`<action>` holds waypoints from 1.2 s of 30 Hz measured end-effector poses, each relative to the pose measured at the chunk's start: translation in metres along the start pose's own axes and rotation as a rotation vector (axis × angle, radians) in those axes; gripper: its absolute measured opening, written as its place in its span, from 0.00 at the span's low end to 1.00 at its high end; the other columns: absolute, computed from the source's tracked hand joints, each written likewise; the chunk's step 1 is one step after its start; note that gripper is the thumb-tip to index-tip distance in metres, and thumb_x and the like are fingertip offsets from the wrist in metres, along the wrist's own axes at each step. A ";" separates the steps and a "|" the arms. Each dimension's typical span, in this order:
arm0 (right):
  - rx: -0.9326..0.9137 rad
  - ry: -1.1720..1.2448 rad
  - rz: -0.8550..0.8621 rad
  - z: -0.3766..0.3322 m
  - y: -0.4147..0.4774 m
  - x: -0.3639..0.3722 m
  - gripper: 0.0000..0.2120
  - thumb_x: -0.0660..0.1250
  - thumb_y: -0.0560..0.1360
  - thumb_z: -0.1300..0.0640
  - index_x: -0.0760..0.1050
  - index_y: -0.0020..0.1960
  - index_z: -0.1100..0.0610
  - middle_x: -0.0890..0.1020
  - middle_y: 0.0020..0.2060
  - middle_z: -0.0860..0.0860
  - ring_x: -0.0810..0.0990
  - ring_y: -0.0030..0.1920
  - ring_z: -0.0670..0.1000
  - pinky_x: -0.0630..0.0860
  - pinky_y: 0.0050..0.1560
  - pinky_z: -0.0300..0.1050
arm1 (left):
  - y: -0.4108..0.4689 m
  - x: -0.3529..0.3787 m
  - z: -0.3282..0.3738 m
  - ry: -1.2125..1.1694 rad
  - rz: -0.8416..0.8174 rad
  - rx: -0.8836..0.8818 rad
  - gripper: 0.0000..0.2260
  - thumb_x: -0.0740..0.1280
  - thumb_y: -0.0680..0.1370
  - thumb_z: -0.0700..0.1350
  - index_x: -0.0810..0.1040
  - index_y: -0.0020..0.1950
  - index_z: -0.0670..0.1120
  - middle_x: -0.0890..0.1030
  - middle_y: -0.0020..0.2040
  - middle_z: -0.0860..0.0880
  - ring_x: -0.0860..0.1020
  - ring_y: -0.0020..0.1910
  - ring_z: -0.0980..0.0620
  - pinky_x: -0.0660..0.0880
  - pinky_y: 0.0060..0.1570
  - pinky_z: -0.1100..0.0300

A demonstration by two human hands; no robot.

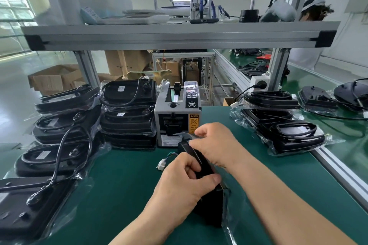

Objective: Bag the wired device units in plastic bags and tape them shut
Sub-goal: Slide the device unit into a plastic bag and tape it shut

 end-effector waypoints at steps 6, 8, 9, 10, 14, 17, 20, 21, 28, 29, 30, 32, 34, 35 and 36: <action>0.010 -0.014 0.201 0.015 0.006 -0.013 0.08 0.69 0.75 0.54 0.74 0.38 0.51 0.78 0.34 0.44 0.76 0.38 0.46 0.68 0.35 0.40 | 0.000 -0.002 -0.001 0.011 -0.025 -0.004 0.22 0.72 0.54 0.66 0.74 0.43 0.61 0.71 0.28 0.61 0.68 0.27 0.62 0.70 0.30 0.65; 0.011 0.029 0.216 0.019 0.006 -0.013 0.08 0.68 0.76 0.52 0.73 0.40 0.51 0.78 0.35 0.44 0.75 0.37 0.43 0.66 0.34 0.38 | 0.000 -0.001 -0.001 0.020 -0.034 -0.007 0.22 0.72 0.54 0.67 0.73 0.43 0.61 0.72 0.29 0.62 0.68 0.28 0.63 0.71 0.33 0.65; 0.008 0.043 0.212 0.019 0.005 -0.012 0.08 0.68 0.75 0.50 0.72 0.40 0.50 0.78 0.36 0.44 0.75 0.37 0.43 0.66 0.34 0.38 | 0.000 0.000 -0.001 0.022 -0.040 -0.009 0.22 0.72 0.54 0.67 0.73 0.44 0.61 0.72 0.30 0.63 0.68 0.28 0.63 0.71 0.34 0.64; 0.007 0.044 0.202 0.019 0.004 -0.009 0.09 0.69 0.74 0.47 0.71 0.40 0.48 0.78 0.36 0.44 0.75 0.38 0.42 0.66 0.34 0.38 | -0.001 0.000 0.000 0.026 -0.047 -0.010 0.23 0.71 0.54 0.67 0.73 0.44 0.61 0.72 0.30 0.64 0.68 0.28 0.63 0.72 0.35 0.63; 0.013 -0.044 0.193 0.017 0.006 -0.004 0.11 0.70 0.73 0.45 0.71 0.41 0.47 0.78 0.38 0.44 0.78 0.42 0.47 0.71 0.38 0.43 | 0.001 0.003 0.001 0.053 -0.104 -0.001 0.22 0.73 0.55 0.67 0.74 0.44 0.61 0.73 0.30 0.63 0.69 0.28 0.63 0.71 0.34 0.65; 0.009 -0.118 0.231 0.019 0.007 -0.005 0.11 0.68 0.77 0.49 0.70 0.39 0.49 0.77 0.35 0.44 0.77 0.41 0.51 0.70 0.40 0.44 | 0.010 0.002 0.003 -0.079 -0.174 0.006 0.13 0.75 0.62 0.62 0.78 0.37 0.56 0.75 0.30 0.58 0.70 0.28 0.61 0.68 0.30 0.69; -0.017 -0.146 0.261 0.022 0.001 -0.002 0.11 0.65 0.79 0.49 0.68 0.40 0.49 0.76 0.33 0.46 0.76 0.37 0.53 0.70 0.37 0.46 | 0.047 -0.018 -0.015 -0.383 0.059 -0.157 0.09 0.71 0.76 0.49 0.81 0.36 0.49 0.76 0.30 0.52 0.69 0.24 0.57 0.66 0.26 0.67; -0.032 -0.164 0.272 0.022 0.000 -0.002 0.12 0.64 0.80 0.49 0.67 0.40 0.49 0.76 0.32 0.46 0.76 0.35 0.52 0.69 0.34 0.45 | 0.063 -0.026 -0.024 -0.461 0.163 -0.243 0.08 0.70 0.77 0.46 0.81 0.39 0.47 0.76 0.29 0.51 0.69 0.23 0.57 0.67 0.28 0.65; -0.130 -0.320 0.289 0.011 -0.003 -0.005 0.12 0.62 0.81 0.43 0.66 0.43 0.47 0.71 0.30 0.43 0.68 0.30 0.44 0.60 0.28 0.41 | 0.131 -0.028 -0.039 -0.713 0.337 -0.524 0.05 0.71 0.78 0.44 0.80 0.44 0.44 0.78 0.27 0.52 0.73 0.23 0.59 0.68 0.22 0.67; -0.138 -0.321 0.287 0.011 -0.003 -0.005 0.13 0.63 0.80 0.42 0.66 0.43 0.47 0.70 0.29 0.43 0.67 0.30 0.43 0.58 0.27 0.40 | 0.134 -0.024 -0.037 -0.739 0.339 -0.539 0.05 0.71 0.78 0.44 0.79 0.45 0.44 0.78 0.27 0.52 0.74 0.21 0.60 0.67 0.21 0.67; -0.144 -0.322 0.285 0.011 -0.003 -0.005 0.13 0.63 0.80 0.41 0.66 0.43 0.47 0.70 0.29 0.43 0.66 0.30 0.42 0.57 0.27 0.39 | 0.137 -0.022 -0.034 -0.766 0.338 -0.554 0.05 0.71 0.78 0.44 0.79 0.45 0.44 0.78 0.26 0.52 0.74 0.20 0.60 0.67 0.21 0.68; -0.146 -0.316 0.291 0.012 -0.003 -0.005 0.13 0.63 0.80 0.40 0.66 0.42 0.47 0.70 0.29 0.43 0.66 0.29 0.41 0.57 0.26 0.39 | 0.140 -0.019 -0.033 -0.824 0.348 -0.578 0.08 0.70 0.79 0.43 0.76 0.41 0.44 0.77 0.23 0.52 0.73 0.18 0.60 0.66 0.21 0.67; -0.146 -0.304 0.294 0.013 -0.002 -0.005 0.13 0.63 0.80 0.41 0.67 0.42 0.47 0.70 0.29 0.43 0.66 0.29 0.41 0.57 0.26 0.39 | 0.143 -0.017 -0.032 -0.860 0.341 -0.547 0.12 0.66 0.80 0.41 0.72 0.37 0.45 0.74 0.24 0.52 0.71 0.19 0.58 0.65 0.22 0.66; -0.145 -0.301 0.290 0.014 -0.002 -0.005 0.12 0.62 0.80 0.42 0.67 0.42 0.47 0.70 0.29 0.43 0.67 0.29 0.41 0.57 0.26 0.39 | 0.143 -0.015 -0.030 -0.861 0.336 -0.505 0.12 0.64 0.80 0.41 0.70 0.36 0.45 0.71 0.25 0.51 0.69 0.20 0.57 0.65 0.21 0.65; -0.143 -0.300 0.284 0.014 -0.002 -0.005 0.12 0.62 0.81 0.43 0.67 0.42 0.47 0.70 0.29 0.43 0.66 0.29 0.41 0.58 0.26 0.39 | 0.142 -0.014 -0.029 -0.857 0.347 -0.468 0.12 0.64 0.79 0.41 0.69 0.36 0.45 0.70 0.27 0.51 0.68 0.20 0.57 0.65 0.20 0.65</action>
Point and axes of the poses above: each hand's wrist, its own y-axis towards the middle knuckle, its own x-axis out of the palm, z = x × y, the point moved 5 cm from there along y, towards the middle knuckle
